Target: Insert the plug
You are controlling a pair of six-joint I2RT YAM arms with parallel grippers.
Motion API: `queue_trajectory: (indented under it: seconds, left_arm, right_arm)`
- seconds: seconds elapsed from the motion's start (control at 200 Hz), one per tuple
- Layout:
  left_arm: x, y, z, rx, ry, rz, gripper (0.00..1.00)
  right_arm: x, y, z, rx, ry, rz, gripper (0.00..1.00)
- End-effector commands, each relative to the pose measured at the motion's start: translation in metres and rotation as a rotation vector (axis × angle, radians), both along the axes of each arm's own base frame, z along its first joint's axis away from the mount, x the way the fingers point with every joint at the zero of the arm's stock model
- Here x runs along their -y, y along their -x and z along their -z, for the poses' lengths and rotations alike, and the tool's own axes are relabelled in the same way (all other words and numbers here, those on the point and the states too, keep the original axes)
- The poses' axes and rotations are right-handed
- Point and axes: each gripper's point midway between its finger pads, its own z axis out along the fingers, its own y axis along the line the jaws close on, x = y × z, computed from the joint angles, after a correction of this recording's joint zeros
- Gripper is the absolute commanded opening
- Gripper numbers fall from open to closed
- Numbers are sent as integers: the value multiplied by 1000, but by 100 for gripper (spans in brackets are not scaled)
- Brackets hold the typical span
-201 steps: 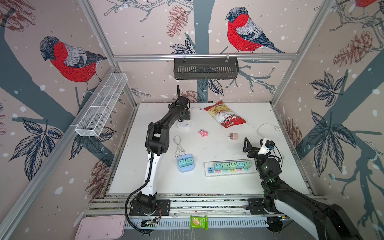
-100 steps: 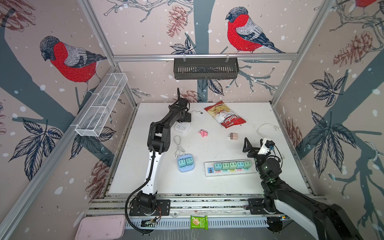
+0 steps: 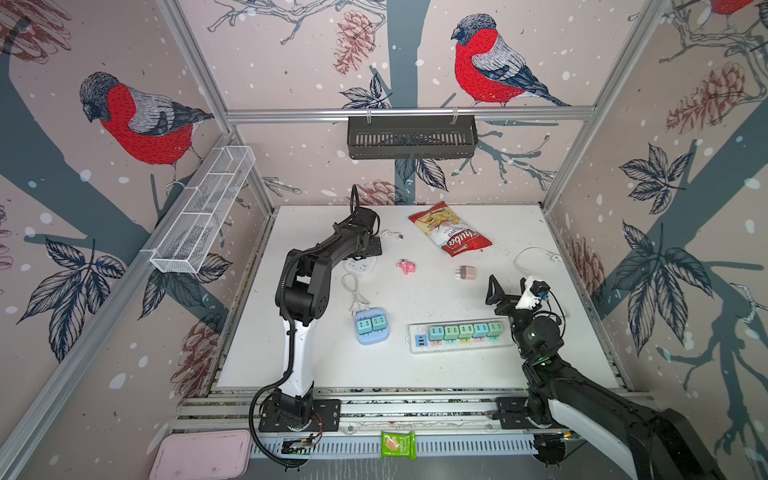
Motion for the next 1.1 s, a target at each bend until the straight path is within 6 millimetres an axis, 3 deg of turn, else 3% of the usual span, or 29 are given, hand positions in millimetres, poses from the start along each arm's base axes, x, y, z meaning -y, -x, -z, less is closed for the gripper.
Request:
queue_trajectory:
  seconds: [0.0,0.31,0.715,0.86,0.976,1.091]
  left_arm:
    - [16,0,-12,58,82,-36,97]
    - [38,19,-13,72,209,-47,97]
    - [80,36,-33,100,346,-31,97]
    - [71,33,-50,155,289,-55,97]
    - [57,18,-74,216,192,-67,97]
    - [45,-2,-77,213,115,-69,97]
  right_arm:
    - [1,1,-4,19,-8,2,100]
    - [0,1,-5,20,-8,0,100]
    - [0,1,-5,21,-9,0,100]
    - [1,1,-5,20,-9,4,100]
    - [0,0,-5,17,-9,3,100]
    - [1,0,-5,17,-9,4,100]
